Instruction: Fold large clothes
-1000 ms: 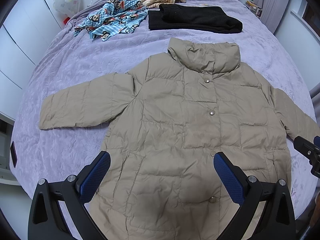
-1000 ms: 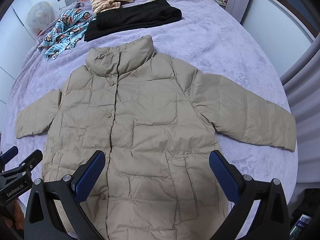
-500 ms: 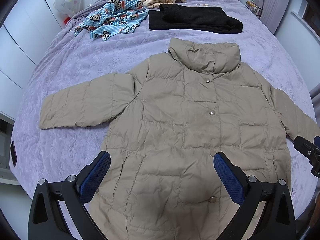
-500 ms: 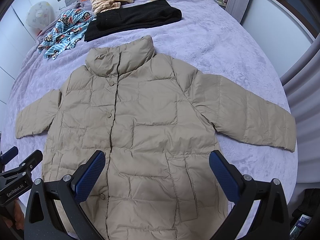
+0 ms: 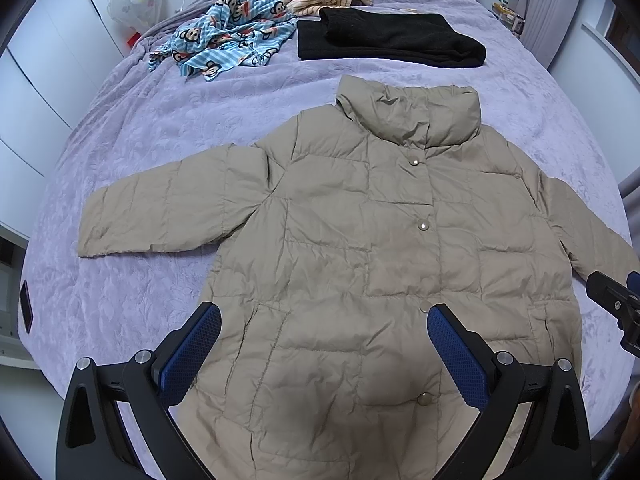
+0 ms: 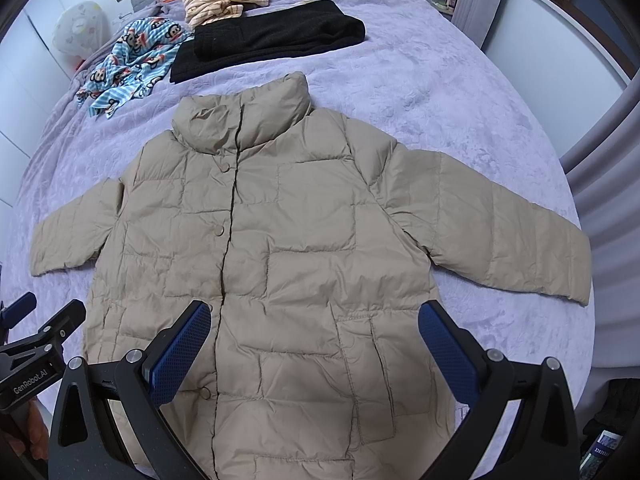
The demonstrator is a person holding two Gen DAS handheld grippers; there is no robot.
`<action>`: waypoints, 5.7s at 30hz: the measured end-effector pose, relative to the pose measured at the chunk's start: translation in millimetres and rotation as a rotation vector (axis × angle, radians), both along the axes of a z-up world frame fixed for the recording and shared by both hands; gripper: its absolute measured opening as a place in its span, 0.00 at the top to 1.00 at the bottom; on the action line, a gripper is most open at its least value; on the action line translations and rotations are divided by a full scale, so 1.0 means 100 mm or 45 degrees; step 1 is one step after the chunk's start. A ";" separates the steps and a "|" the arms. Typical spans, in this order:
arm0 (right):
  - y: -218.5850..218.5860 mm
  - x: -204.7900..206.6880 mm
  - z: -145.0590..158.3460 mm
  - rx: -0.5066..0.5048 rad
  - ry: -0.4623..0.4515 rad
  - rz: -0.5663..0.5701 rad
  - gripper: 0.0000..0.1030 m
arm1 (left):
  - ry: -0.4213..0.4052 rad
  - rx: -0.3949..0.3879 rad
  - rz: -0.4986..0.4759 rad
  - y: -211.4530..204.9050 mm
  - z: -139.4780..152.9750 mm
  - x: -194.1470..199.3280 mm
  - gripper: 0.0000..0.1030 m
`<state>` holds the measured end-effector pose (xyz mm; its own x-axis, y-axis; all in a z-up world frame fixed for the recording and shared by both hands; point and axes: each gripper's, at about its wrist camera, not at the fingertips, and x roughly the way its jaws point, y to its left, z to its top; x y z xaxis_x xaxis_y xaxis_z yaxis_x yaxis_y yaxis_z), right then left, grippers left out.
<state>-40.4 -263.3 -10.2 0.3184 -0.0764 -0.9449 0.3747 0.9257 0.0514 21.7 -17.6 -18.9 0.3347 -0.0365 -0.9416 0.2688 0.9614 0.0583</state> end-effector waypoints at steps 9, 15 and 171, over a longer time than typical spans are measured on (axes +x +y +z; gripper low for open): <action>0.01 0.00 0.01 -0.001 0.000 0.000 0.00 | 0.000 -0.001 -0.002 0.00 0.00 0.00 0.00; 0.01 0.00 0.01 -0.003 0.000 0.000 0.00 | 0.000 -0.002 -0.002 0.00 0.00 0.00 0.00; 0.16 1.17 -1.38 0.164 -0.182 -0.171 0.19 | -0.122 -0.069 0.126 1.18 -1.55 1.36 0.04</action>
